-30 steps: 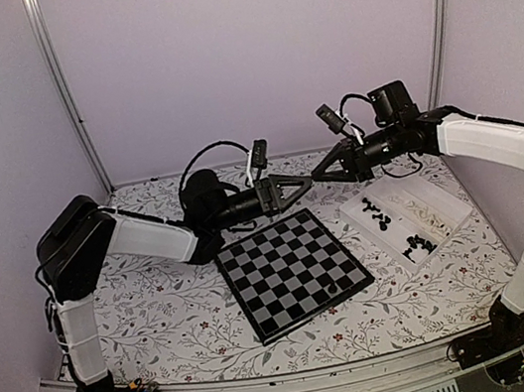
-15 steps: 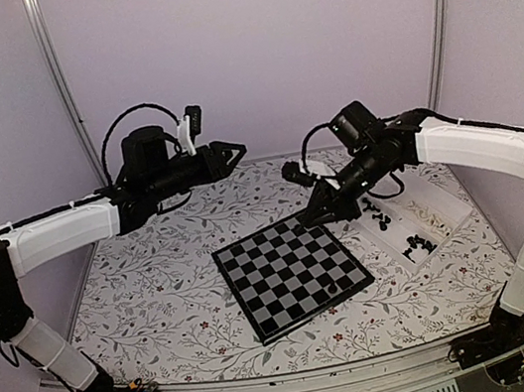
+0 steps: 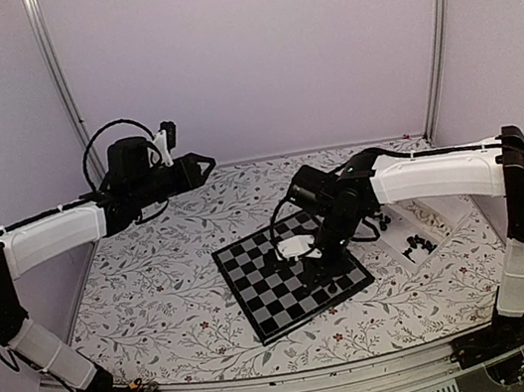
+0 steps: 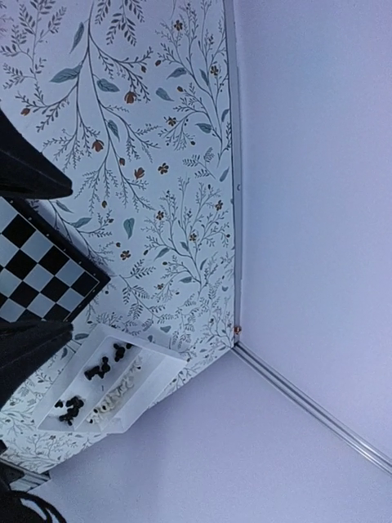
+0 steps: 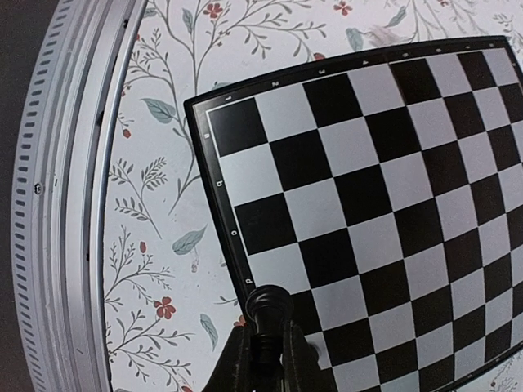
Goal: Set up the chess pieces on the board
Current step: Place the chess piece on the chessboard.
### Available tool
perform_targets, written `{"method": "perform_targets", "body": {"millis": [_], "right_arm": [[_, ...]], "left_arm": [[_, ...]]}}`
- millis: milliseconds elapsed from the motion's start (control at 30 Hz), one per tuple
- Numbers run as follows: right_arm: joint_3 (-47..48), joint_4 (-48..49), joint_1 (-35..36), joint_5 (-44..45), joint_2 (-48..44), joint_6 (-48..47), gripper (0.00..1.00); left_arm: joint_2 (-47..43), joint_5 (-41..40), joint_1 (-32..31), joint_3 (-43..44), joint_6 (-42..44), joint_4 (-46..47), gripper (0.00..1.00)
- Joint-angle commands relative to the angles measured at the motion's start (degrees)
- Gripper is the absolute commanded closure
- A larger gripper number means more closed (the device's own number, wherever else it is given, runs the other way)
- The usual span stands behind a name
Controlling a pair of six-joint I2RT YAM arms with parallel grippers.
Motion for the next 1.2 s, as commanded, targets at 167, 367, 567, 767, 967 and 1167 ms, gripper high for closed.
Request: {"method": "perform_targets", "body": {"millis": [167, 367, 567, 767, 967, 1167], "right_arm": [[3.67, -5.70, 1.96, 5.73, 5.29, -0.23, 0.97], [3.42, -7.27, 1.91, 7.64, 6.45, -0.08, 0.97], [2.83, -7.16, 1.91, 8.56, 6.17, 0.15, 0.97], [3.08, -6.47, 1.91, 10.01, 6.52, 0.82, 0.95], [2.83, -6.12, 1.97, 10.71, 6.94, 0.91, 0.92], [2.78, -5.46, 1.96, 10.80, 7.63, 1.00, 0.90]], "left_arm": [[-3.61, 0.80, 0.20, -1.04, 0.82, 0.64, 0.48], [-4.63, 0.72, 0.21, -2.10, 0.39, 1.87, 0.48], [-4.84, 0.72, 0.21, -2.34, 0.23, 2.09, 0.48], [-4.62, 1.69, 0.21, -2.36, -0.31, 2.29, 0.48], [-4.95, 1.68, 0.20, -2.36, -0.36, 2.27, 0.48], [-4.88, 1.90, 0.21, -2.42, -0.46, 2.17, 0.48]]}}
